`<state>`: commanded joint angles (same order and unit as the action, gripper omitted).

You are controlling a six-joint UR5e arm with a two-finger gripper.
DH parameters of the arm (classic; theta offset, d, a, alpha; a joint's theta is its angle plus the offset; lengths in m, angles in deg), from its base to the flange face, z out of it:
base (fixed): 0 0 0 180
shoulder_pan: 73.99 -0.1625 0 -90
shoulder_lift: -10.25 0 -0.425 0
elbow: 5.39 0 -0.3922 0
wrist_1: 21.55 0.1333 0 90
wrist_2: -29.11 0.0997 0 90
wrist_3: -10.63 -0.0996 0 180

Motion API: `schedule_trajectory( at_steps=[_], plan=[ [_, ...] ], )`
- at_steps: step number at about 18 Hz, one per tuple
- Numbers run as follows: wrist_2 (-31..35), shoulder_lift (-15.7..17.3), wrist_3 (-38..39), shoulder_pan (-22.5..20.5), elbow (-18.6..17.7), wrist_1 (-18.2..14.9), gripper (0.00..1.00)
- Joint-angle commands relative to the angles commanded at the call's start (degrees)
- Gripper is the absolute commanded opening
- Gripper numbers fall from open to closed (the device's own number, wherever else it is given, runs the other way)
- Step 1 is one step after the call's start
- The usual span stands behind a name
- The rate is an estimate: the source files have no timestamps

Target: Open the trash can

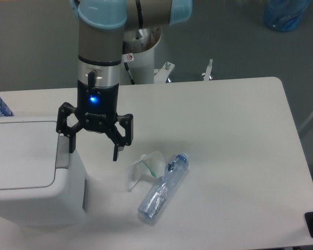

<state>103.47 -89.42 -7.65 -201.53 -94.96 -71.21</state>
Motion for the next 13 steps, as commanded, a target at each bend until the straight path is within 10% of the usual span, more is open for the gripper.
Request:
schedule_trajectory(
  at_steps=[13],
  plan=[
    [0.0, -0.3, 0.8, 0.4, -0.4, 0.0, 1.0]
  ],
)
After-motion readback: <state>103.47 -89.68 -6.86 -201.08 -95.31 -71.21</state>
